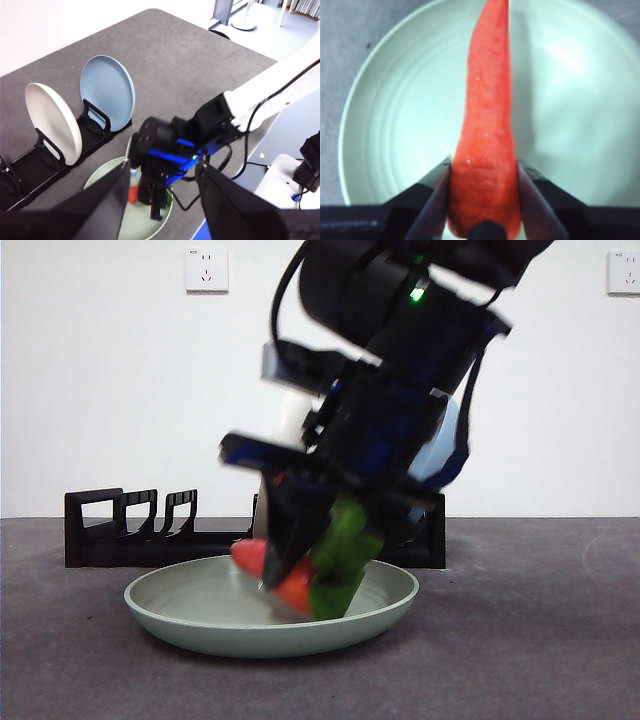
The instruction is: Take the green plate from the plate rack,put the plate on the table,take the carrot from the table,put the carrot in the plate
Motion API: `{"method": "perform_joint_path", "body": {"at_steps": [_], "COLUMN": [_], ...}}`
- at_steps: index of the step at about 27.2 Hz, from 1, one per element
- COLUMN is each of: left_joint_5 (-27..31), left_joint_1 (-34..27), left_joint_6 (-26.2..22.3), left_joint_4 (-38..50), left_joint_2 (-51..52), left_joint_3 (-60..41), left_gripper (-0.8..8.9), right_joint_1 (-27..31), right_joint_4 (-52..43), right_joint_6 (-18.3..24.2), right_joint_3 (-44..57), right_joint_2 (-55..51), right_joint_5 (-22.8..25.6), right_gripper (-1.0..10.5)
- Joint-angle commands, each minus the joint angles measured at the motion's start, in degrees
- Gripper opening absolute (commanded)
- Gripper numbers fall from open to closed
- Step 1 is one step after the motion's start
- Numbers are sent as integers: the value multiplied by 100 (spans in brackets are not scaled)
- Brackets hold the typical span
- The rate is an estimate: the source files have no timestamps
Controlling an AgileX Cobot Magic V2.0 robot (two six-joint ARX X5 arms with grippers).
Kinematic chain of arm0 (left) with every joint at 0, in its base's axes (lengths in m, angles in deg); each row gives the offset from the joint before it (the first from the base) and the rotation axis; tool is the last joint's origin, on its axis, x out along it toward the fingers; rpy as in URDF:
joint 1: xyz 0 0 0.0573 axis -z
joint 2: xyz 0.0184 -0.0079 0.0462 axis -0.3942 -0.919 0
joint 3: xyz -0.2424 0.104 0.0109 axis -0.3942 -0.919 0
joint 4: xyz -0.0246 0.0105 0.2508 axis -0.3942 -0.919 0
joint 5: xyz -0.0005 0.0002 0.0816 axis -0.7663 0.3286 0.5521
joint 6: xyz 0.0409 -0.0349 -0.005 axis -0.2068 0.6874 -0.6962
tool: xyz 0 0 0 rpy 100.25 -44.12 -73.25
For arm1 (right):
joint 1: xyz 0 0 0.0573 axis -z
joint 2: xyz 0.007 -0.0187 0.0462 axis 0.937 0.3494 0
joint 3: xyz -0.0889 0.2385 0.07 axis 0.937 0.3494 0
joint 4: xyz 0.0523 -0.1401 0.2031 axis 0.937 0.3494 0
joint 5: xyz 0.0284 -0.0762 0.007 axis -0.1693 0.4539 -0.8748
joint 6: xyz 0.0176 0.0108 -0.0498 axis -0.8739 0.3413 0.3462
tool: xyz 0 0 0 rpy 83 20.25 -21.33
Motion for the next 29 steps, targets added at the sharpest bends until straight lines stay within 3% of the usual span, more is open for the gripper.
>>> {"method": "perform_joint_path", "body": {"at_steps": [1,3,10,19,29], "left_joint_5": [24,24,22,24,20], "left_joint_1": [17,17,17,17,17], "left_joint_6": [-48,-46,-44,-44,-46], "left_joint_4": [15,-50,-155,-334,-1104], "left_joint_2": [2,2,2,2,2], "left_joint_3": [4,4,4,4,4], "left_gripper": [220,220,220,220,220], "right_joint_1": [-61,-63,-55,-50,-59], "right_joint_4": [-35,-37,-83,221,2743], "right_joint_6": [-35,-35,-35,-35,-37], "right_joint_3": [28,28,22,-24,-26], "right_joint_2": [243,291,151,-702,-2927], "right_joint_5": [0,0,39,57,-317], "right_gripper": [-16,18,574,572,563]}}
